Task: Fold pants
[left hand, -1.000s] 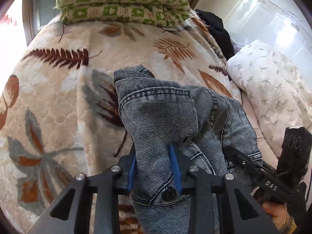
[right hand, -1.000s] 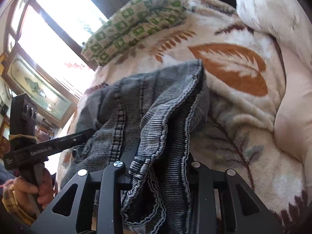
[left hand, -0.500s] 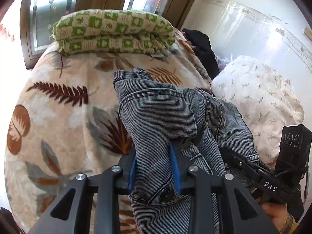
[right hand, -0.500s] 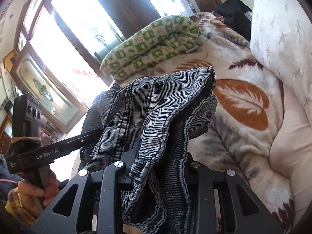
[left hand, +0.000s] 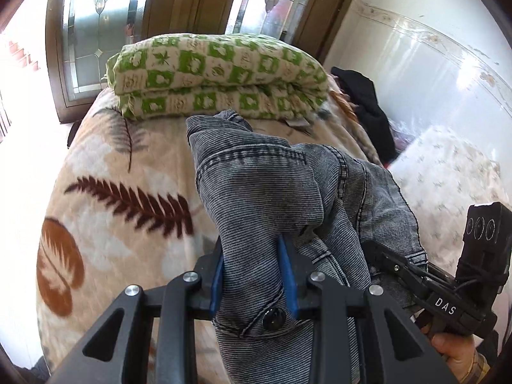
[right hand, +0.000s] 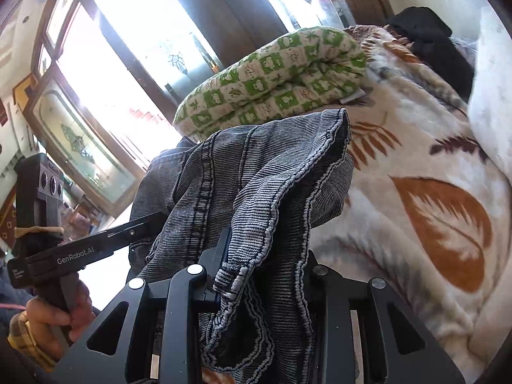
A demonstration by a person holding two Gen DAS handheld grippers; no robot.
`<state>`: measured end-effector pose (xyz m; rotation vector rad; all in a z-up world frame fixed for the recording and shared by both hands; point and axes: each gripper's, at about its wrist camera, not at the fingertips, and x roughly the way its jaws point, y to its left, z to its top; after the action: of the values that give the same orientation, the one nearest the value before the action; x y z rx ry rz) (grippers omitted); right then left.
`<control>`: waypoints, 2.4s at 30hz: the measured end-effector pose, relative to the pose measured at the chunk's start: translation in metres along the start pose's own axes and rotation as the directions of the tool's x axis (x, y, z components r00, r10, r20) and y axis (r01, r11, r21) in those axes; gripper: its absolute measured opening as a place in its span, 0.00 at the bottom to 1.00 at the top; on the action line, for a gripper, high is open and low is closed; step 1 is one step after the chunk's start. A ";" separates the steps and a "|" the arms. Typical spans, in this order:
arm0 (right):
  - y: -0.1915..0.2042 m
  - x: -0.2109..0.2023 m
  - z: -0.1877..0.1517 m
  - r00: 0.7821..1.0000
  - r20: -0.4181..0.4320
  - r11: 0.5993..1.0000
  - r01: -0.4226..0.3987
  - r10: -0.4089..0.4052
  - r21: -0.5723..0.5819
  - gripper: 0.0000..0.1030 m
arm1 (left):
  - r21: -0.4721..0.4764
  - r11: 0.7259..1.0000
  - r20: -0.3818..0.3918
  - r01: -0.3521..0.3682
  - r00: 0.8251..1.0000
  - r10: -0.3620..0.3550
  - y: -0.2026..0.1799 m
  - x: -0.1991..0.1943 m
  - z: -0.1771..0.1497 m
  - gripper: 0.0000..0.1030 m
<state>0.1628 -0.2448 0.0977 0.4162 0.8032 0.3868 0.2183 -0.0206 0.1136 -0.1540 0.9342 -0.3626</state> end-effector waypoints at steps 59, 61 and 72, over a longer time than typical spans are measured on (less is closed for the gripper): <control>-0.037 0.076 0.002 0.939 -0.138 0.948 0.319 -0.314 0.015 0.65 | 0.136 0.967 -0.039 -0.216 0.974 0.223 0.022 0.074 -0.027 0.37; -0.033 0.071 0.005 0.939 -0.135 0.947 0.321 -0.316 0.016 0.65 | 0.124 0.969 -0.040 -0.212 0.975 0.218 0.023 0.071 -0.026 0.37; 0.000 0.014 0.008 0.946 -0.051 0.947 0.320 -0.321 -0.028 0.65 | 0.109 0.976 -0.020 -0.188 0.981 0.191 0.005 0.039 -0.034 0.36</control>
<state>0.1780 -0.2393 0.0941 0.2512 0.9037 0.1021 0.2127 -0.0294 0.0630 0.0389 0.9491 -0.2375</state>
